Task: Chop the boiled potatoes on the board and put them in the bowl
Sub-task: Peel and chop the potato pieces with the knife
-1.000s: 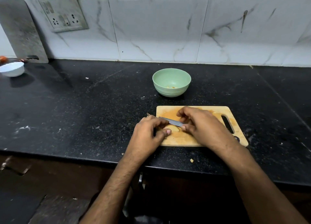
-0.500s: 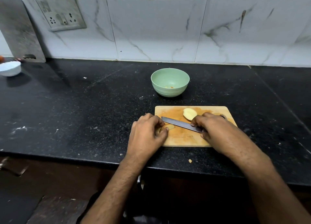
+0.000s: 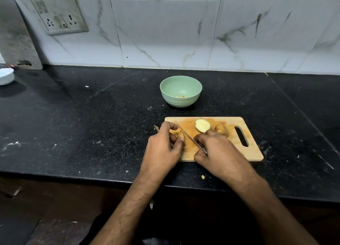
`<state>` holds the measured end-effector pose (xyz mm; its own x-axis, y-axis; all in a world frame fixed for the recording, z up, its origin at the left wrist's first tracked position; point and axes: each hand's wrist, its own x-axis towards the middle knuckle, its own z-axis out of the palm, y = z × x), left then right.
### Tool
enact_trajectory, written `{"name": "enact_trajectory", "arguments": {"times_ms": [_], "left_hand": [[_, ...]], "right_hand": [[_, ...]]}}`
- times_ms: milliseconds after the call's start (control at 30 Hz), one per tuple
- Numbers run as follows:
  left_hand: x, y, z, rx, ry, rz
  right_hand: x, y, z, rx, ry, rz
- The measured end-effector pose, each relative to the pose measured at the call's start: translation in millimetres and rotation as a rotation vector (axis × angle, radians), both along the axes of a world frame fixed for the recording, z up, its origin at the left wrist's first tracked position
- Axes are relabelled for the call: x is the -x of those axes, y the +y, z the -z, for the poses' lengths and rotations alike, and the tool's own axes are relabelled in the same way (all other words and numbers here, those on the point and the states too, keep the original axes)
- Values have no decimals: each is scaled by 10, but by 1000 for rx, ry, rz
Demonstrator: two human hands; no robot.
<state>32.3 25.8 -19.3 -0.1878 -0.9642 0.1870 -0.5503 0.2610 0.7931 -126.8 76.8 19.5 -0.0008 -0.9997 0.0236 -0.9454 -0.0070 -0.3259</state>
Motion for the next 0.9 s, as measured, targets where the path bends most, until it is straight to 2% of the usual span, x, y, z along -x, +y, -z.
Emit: {"name": "enact_trajectory", "arguments": {"times_ms": [133,300,567,800,900], "left_hand": [[1,-85,79,-26,41,33],[32,-205,168,95,-16,15],[78,-273,152,146,-64,-11],[67,-258,151,157,-70,-12],[80,-255,156,161,-93,-22]], "right_hand": [[-175,-19,43,-14,-22,-1],[-161,-16,50,18,-26,4],[-68,38,-25,-141,-14,-1],[85,25,-5,-33,-291,107],[76,39,22,-67,-430,110]]}}
